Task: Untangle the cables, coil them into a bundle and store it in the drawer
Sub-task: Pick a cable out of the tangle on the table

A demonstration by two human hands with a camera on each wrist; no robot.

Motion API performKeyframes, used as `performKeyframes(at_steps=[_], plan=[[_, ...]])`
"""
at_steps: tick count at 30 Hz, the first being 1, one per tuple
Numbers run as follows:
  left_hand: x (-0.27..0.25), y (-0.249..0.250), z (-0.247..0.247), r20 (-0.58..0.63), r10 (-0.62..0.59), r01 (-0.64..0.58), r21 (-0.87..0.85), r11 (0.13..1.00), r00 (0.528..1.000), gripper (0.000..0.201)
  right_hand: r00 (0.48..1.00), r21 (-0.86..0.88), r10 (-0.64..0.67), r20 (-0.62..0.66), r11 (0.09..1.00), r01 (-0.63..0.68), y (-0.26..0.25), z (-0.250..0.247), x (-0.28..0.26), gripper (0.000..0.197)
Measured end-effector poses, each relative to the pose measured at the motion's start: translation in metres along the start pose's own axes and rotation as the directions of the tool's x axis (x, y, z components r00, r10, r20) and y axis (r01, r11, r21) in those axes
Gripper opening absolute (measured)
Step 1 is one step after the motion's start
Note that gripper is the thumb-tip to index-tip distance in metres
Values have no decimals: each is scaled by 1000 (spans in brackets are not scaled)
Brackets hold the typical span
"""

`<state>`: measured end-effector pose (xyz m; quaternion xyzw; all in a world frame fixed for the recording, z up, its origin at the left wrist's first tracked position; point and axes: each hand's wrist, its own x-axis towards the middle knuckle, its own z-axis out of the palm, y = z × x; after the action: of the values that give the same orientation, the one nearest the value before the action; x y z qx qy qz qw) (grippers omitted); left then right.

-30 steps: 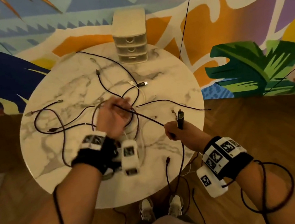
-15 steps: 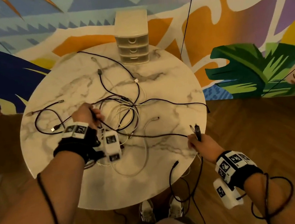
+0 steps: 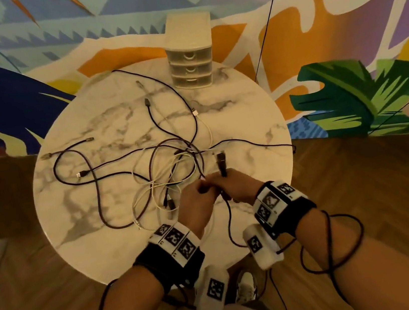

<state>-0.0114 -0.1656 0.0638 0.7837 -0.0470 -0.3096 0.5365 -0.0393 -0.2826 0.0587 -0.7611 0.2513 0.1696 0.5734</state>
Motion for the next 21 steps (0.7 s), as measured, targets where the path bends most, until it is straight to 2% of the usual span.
performKeyframes(at_steps=[3,5,6,7,8,9,10,11,12,14,15,17,19,21], plan=[[3,2,-6,57,49,-52,52,997,997,18,999,7,-51,-4,999,51,2,7,4,41],[7,3,-12,-39,61,-58,76,995,997,12,996,22,-64,-66,998,65,4,5,4,36],[12,1,-16,-131,39,-33,50,998,991,12,993,6,-77,-92,997,78,4,2,3,35],[18,0,-20,-174,-40,36,-27,999,984,13,990,-16,-106,-92,994,105,5,1,0,36],[26,1,-23,-140,-149,129,-142,981,979,15,987,-30,-143,-67,990,141,7,-1,-4,36],[33,1,-24,-30,-251,236,-246,940,968,20,986,-41,-165,-26,986,163,10,-2,-8,37],[41,2,-24,85,-303,314,-326,892,949,26,986,-43,-168,18,985,168,13,-2,-11,36],[49,6,-24,149,-316,349,-410,843,937,30,986,-37,-160,57,986,162,17,-1,-14,36],[59,13,-23,154,-316,350,-508,787,936,30,985,-33,-151,82,988,154,20,1,-16,35],[76,30,-26,71,-309,279,-654,703,948,24,989,40,-125,76,992,123,29,1,-19,34],[84,37,-29,16,-278,218,-668,712,960,23,992,121,-109,66,988,101,35,1,-21,33],[92,50,-36,-34,-175,113,-641,759,984,16,994,227,-88,65,971,71,45,-2,-26,32],[93,57,-37,-20,-76,49,-594,803,997,5,995,193,-73,71,979,58,53,-4,-29,31],[83,62,-31,8,10,-5,-478,878,1000,8,999,216,-44,21,976,38,57,-7,-31,26]])
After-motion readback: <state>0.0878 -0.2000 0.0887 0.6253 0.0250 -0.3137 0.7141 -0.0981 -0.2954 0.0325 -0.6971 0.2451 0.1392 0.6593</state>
